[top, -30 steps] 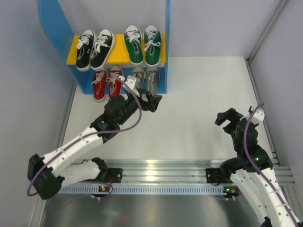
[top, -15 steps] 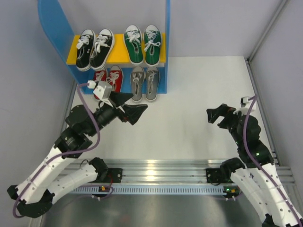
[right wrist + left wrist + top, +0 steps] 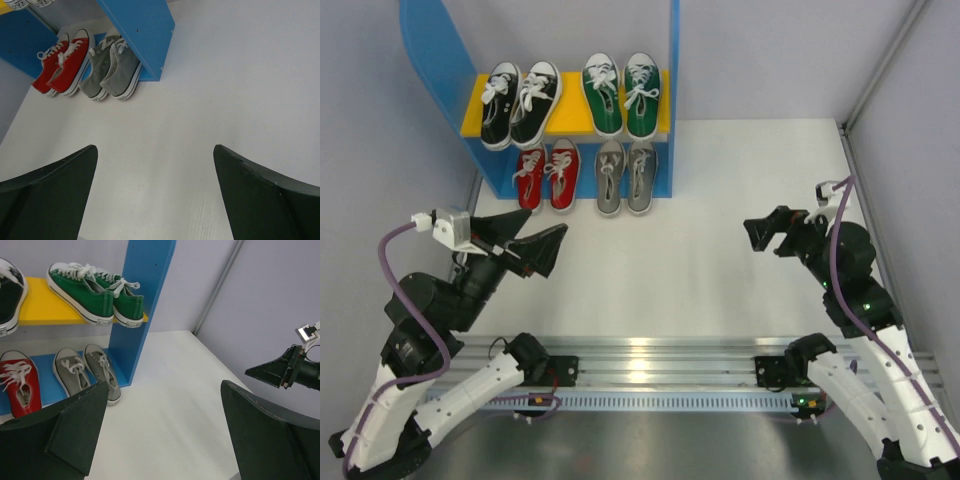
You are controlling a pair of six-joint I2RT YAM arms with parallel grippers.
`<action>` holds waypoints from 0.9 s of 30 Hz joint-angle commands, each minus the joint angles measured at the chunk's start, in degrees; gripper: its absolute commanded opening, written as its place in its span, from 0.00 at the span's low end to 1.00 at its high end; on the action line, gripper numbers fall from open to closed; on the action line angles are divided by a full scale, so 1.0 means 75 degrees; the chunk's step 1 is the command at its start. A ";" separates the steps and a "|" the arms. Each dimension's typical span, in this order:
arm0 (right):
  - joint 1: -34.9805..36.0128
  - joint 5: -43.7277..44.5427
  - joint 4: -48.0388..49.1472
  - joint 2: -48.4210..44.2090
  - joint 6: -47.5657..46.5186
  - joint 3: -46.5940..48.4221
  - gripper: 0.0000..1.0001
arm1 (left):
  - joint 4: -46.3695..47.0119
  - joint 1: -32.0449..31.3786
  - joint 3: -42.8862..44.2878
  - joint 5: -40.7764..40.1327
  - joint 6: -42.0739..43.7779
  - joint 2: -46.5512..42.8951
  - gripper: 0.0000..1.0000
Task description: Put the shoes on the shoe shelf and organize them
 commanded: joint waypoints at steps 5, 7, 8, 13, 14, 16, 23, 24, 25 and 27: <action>0.0193 -0.0442 0.0164 0.0305 -0.0281 0.0699 0.99 | -0.0762 -0.0015 0.0154 -0.1396 -0.0192 0.0275 0.99; 0.0229 -0.0535 0.0059 0.0421 -0.0351 0.0746 0.99 | -0.0657 -0.0015 0.0306 -0.1372 0.0040 0.0567 0.99; 0.0252 -0.0686 0.0047 0.0469 -0.0398 0.0758 0.99 | -0.0645 -0.0015 0.0388 -0.1500 0.0112 0.0651 0.99; 0.0509 -0.0875 0.0117 0.0715 -0.0563 0.0653 0.99 | -0.0423 -0.0015 0.1033 -0.2063 0.0755 0.0921 0.99; 0.0568 -0.0875 0.0140 0.0762 -0.0586 0.0641 0.99 | -0.0306 -0.0015 0.1138 -0.1913 0.0839 0.0933 0.99; 0.0791 -0.0841 0.0187 0.0879 -0.0633 0.0653 0.99 | -0.0071 -0.0015 0.1455 -0.1620 0.0956 0.1061 0.99; 0.1342 -0.0805 0.0434 0.1113 -0.0926 0.0711 0.99 | 0.0082 -0.0015 0.1445 0.0174 0.0723 0.1554 0.99; 0.1377 -0.0805 0.0445 0.1265 -0.0938 0.0735 0.99 | 0.0163 -0.0015 0.1177 0.0442 0.0676 0.1542 0.99; 0.1482 -0.0805 0.0480 0.1324 -0.0938 0.0723 0.99 | 0.0303 -0.0015 0.1012 0.0607 0.0548 0.1496 0.99; 0.1588 -0.0665 0.0585 0.1372 -0.0891 0.0642 0.99 | 0.0445 -0.0015 0.0638 0.1005 0.0453 0.1402 0.99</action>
